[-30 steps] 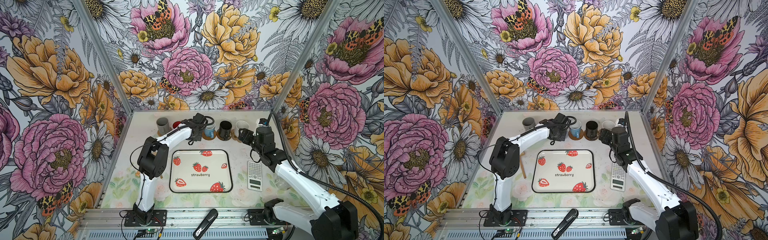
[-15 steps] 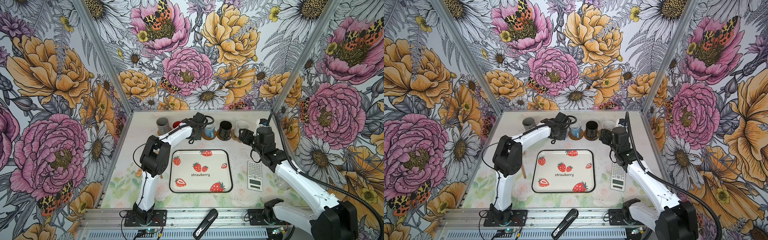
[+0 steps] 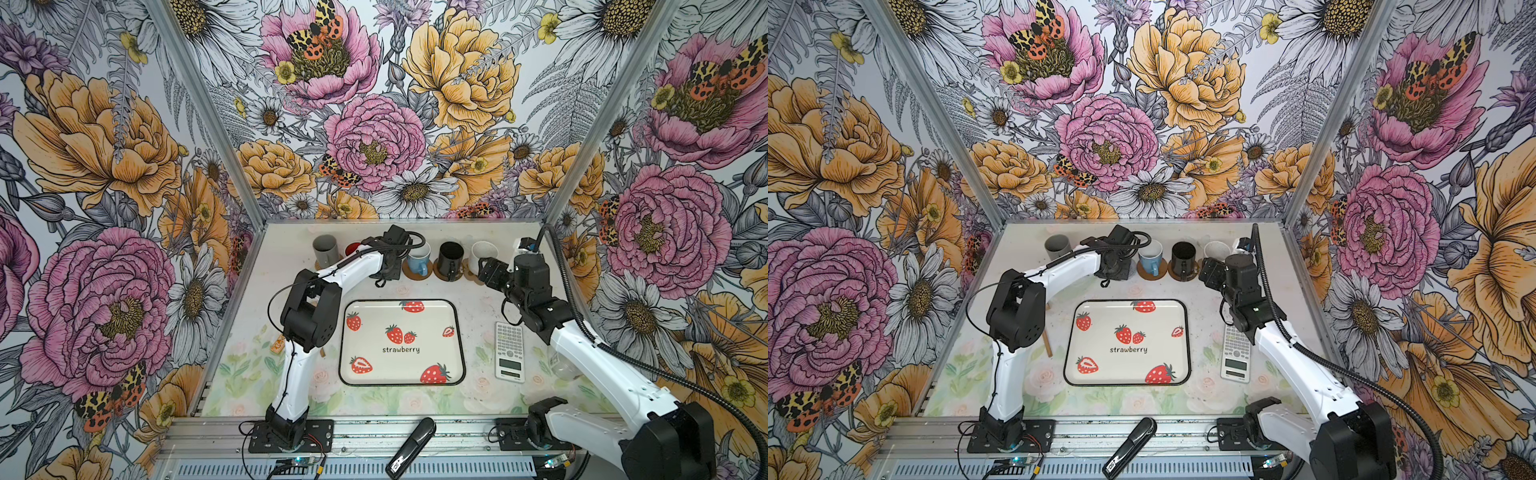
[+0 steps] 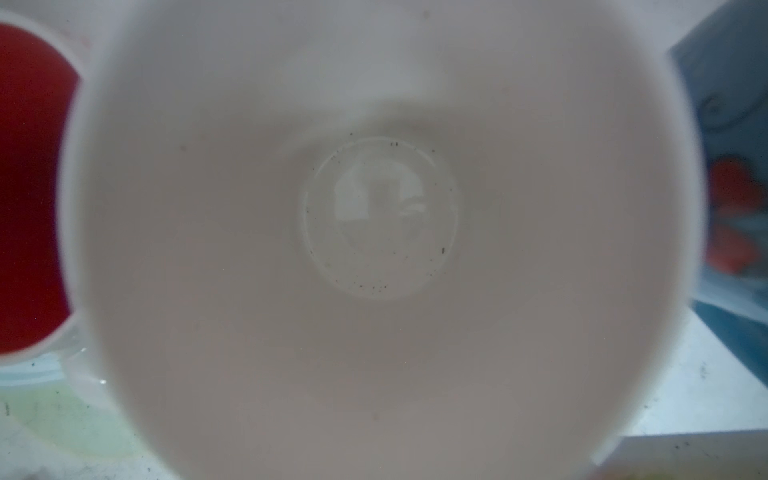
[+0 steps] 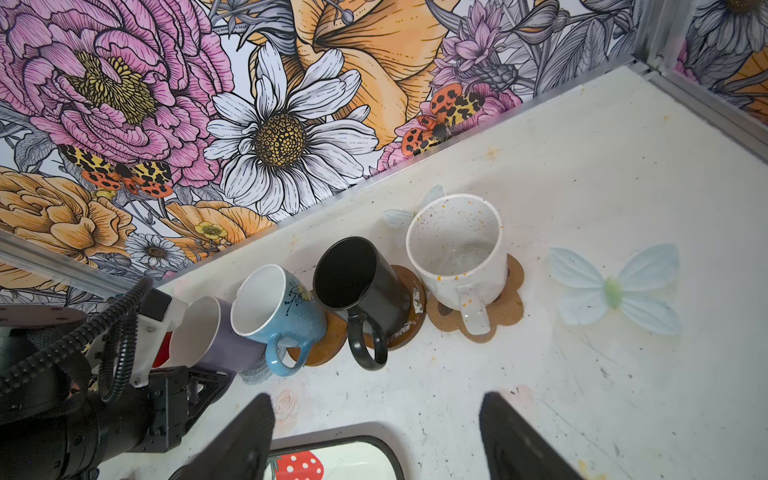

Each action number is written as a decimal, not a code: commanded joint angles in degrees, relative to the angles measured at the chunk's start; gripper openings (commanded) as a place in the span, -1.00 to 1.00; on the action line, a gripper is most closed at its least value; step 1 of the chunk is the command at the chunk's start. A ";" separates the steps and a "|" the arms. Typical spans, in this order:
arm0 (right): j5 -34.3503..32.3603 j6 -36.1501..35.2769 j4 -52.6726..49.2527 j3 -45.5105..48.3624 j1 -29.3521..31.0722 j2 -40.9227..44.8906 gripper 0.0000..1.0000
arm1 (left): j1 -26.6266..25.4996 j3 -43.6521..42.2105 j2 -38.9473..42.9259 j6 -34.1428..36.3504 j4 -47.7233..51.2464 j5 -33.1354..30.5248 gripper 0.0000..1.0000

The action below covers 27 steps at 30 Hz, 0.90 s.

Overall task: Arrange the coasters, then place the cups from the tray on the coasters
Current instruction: 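Lower the white mug onto the coaster with the left gripper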

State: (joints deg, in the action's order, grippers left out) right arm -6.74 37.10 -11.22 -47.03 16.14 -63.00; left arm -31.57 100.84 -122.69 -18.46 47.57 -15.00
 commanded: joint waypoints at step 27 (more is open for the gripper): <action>0.60 1.05 1.56 1.06 -0.84 0.95 0.60 | 0.62 1.56 -0.17 -0.28 -3.26 -0.91 -1.00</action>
State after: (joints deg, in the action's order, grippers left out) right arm -6.59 37.76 -10.85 -46.26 15.66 -63.00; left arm -31.53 100.84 -123.33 -18.46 47.55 -14.96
